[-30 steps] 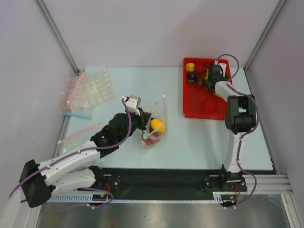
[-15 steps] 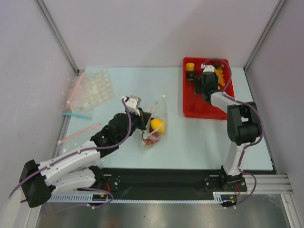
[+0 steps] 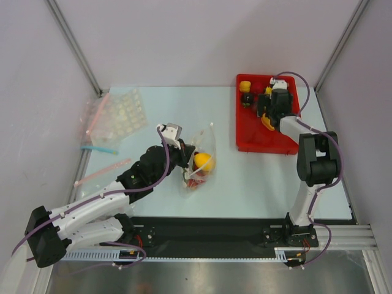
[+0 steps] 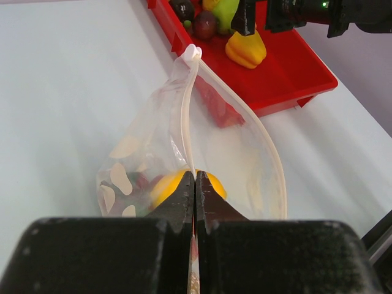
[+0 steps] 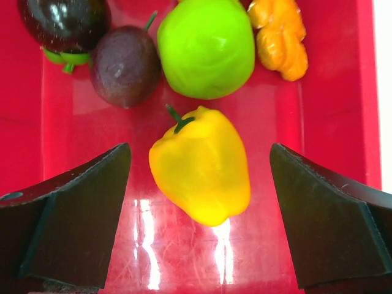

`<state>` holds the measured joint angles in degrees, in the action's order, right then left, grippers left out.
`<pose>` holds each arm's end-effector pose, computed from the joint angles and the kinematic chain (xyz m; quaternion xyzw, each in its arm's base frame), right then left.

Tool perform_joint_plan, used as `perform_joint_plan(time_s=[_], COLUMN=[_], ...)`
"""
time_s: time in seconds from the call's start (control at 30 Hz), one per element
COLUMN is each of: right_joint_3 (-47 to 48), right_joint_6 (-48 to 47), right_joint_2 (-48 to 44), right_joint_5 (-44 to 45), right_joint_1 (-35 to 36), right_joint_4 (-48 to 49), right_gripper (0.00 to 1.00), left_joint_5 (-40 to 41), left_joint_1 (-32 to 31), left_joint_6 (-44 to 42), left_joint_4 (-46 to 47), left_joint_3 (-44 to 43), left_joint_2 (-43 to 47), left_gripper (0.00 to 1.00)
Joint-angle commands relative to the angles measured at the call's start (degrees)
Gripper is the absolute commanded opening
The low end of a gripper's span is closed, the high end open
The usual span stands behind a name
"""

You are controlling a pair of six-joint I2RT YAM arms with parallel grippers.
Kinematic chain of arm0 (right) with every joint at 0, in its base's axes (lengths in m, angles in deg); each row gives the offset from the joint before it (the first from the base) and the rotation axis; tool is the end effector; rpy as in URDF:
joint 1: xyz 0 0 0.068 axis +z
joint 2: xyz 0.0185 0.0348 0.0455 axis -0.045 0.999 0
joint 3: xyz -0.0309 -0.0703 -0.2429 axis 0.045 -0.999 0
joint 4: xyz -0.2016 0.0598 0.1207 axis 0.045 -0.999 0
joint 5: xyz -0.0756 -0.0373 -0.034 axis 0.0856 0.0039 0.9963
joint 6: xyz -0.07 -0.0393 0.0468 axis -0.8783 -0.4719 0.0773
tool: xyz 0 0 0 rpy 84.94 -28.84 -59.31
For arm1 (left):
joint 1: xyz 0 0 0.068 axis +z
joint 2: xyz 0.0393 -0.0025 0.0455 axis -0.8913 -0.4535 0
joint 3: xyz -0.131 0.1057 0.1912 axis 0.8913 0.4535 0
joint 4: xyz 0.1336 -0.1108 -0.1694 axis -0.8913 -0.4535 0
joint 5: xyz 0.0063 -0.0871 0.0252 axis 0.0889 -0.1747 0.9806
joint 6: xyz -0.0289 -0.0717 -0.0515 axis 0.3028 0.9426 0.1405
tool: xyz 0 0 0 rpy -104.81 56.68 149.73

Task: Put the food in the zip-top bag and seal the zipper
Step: Pick up the fake vegetable from the bin.

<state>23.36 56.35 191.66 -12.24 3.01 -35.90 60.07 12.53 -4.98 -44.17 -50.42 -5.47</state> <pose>0.4570 0.0254 0.1910 -0.0023 0.8583 -0.0870 0.5057 0.1891 -0.1935 0.2829 0.1185 0.7575 -0.2764 0.5794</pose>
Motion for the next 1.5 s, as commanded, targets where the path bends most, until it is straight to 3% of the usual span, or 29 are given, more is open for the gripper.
perform_joint_plan(time_s=[0.0,0.3,0.43,0.53,0.57,0.67,1.03,1.37,1.47], right_joint_3=[-0.05,2.48,4.07,3.29,2.94,0.40,-12.88,-28.52,-33.44], right_joint_6=[-1.19,0.74,2.23,2.33,3.46,4.34,11.02,21.48,19.83], right_joint_2=[0.75,3.64,5.40,4.97,4.09,1.46,-21.02,-48.17,-54.86], right_joint_5=[-2.36,-5.08,-5.08,-5.26,-5.26,-5.61,-0.34,-8.23,-8.60], right_joint_1=[-0.22,-1.89,-1.89,-1.81,-1.89,-1.46,6.54,19.28,27.34], right_joint_4=[0.30,-4.35,-7.60,-7.08,-6.82,-4.20,3.47,8.38,11.19], right_gripper=[1.00,0.99,0.92,0.75,0.65,0.56,0.46,0.45,0.45], left_joint_5=[-0.74,-1.09,-1.27,-1.27,-1.27,-1.18,-2.23,-1.89,-1.36], left_joint_1=[-0.21,-0.21,-0.13,-0.21,-0.13,-0.13,-0.21,-0.21,-0.13], left_joint_6=[1.04,1.21,1.21,1.30,1.21,1.30,1.74,1.56,1.21], left_joint_4=[1.76,1.49,1.49,1.41,1.41,1.41,1.41,1.14,0.97], left_joint_3=[-0.95,-0.86,-0.95,-1.04,-0.95,-0.95,-1.04,-1.21,-1.21], left_joint_2=[0.35,1.14,1.14,1.14,1.23,1.31,1.14,0.70,1.14], left_gripper=[0.01,0.00,0.00,0.00,0.00,0.00,0.00,0.00,0.00])
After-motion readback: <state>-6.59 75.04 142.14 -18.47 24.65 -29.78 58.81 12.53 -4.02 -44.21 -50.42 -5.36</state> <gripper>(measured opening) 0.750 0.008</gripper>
